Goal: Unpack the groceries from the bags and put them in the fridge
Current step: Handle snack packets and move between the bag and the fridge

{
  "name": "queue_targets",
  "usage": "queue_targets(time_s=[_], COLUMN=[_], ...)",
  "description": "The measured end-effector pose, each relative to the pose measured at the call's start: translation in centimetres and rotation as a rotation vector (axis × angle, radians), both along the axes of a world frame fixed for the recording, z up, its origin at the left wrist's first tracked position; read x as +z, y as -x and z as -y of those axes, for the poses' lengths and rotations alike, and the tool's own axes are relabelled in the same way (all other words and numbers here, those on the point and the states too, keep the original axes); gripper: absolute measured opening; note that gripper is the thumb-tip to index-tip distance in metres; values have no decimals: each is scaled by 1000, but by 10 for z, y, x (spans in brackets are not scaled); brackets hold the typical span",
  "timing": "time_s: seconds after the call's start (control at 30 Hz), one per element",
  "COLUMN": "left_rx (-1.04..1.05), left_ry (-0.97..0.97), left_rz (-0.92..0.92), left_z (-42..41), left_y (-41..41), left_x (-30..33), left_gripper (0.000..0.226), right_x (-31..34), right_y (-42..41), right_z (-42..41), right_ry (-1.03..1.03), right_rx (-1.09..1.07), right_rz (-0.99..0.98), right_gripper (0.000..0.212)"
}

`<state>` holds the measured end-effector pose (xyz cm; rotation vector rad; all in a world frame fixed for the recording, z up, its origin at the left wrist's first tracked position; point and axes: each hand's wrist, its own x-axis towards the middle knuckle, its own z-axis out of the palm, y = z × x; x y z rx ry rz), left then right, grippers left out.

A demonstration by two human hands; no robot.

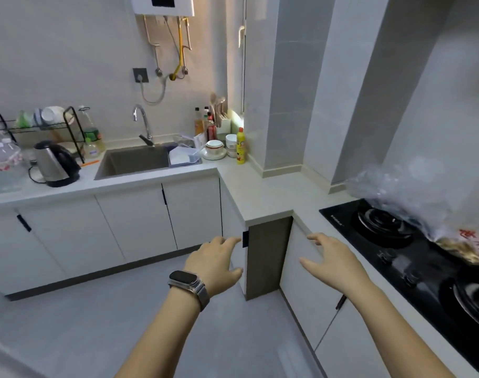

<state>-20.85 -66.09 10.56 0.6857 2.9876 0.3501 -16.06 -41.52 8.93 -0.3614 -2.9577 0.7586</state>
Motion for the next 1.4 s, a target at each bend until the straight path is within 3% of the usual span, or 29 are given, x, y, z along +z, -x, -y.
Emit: queue_targets(time_s=[0.47, 0.9, 1.4], left_rx=[-512, -650, -955], left_ry=[-5, -42, -75], left_rz=[147, 233, 265], left_z=[-219, -411, -558], left_y=[83, 127, 200], left_x=[-44, -69, -75], left_gripper=[60, 55, 51], right_x=[-33, -34, -29], right_y=[-14, 10, 37], right_z=[-174, -342, -440], right_ry=[44, 86, 81], right_rx=[-483, -651, -921], right_rz=[81, 113, 49], right_gripper=[58, 50, 49])
